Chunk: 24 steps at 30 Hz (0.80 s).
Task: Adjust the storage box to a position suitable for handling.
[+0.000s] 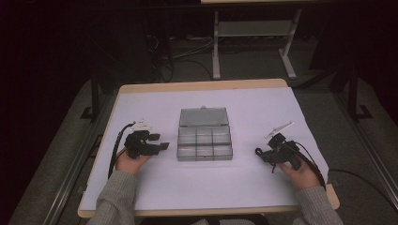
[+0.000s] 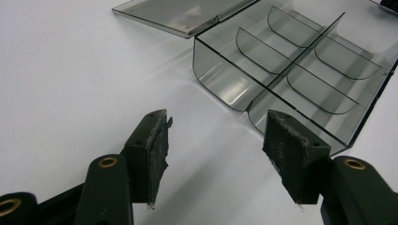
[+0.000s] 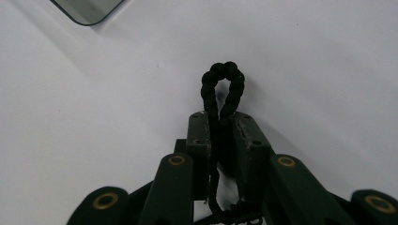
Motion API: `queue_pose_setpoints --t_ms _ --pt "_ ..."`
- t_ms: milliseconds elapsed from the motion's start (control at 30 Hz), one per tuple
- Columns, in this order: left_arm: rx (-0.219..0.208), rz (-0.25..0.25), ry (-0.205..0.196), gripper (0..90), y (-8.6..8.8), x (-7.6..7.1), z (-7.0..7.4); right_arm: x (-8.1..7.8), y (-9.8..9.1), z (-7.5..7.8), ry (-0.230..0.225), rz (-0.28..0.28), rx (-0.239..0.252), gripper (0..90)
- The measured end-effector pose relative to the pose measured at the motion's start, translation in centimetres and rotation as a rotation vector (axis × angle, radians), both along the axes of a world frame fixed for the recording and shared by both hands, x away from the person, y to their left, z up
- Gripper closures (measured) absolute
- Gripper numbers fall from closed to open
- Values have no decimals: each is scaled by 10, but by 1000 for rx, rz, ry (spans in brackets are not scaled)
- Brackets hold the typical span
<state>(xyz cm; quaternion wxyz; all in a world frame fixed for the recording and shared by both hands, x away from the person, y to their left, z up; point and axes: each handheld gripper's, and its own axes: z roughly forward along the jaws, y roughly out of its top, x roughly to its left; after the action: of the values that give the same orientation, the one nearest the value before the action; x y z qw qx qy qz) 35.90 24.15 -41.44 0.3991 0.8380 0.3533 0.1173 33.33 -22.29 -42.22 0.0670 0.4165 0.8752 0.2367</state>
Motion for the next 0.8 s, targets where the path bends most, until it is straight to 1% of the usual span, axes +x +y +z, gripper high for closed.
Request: queue_pose_setpoints --t_ms 133,233,267,300,433,467,533,567,633,700,733,767,800 --pt "-8 8 -1 395 -1 -1 0 -1 1 3 -7 5 9 777" --pt "4 4 -2 386 0 0 0 -1 2 3 -8 11 11 777" --pt "-6 13 -1 384 0 0 0 0 3 3 -8 11 13 777" --pt "-7 14 3 382 0 -1 0 0 3 3 -6 12 12 777" --pt "-8 10 -6 379 1 -1 1 0 4 4 1 16 19 777" --pt "-16 16 -6 379 0 -1 1 0 5 4 -2 18 19 777" --pt "-15 16 -5 375 0 -1 1 0 6 6 -3 22 23 777" --pt "-7 9 -4 373 0 -1 1 0 6 6 -4 23 24 778" --pt "-4 10 -7 372 0 -1 1 0 8 9 -5 27 26 778" --pt "-12 13 -10 371 1 0 1 1 12 13 -7 28 22 778" --pt "-16 16 -11 370 2 0 0 1 14 15 -15 39 22 778" --pt "-11 14 -7 368 3 0 1 1 18 17 -17 47 11 779" --pt "-19 17 -15 368 3 0 1 2 21 19 -23 55 0 779"
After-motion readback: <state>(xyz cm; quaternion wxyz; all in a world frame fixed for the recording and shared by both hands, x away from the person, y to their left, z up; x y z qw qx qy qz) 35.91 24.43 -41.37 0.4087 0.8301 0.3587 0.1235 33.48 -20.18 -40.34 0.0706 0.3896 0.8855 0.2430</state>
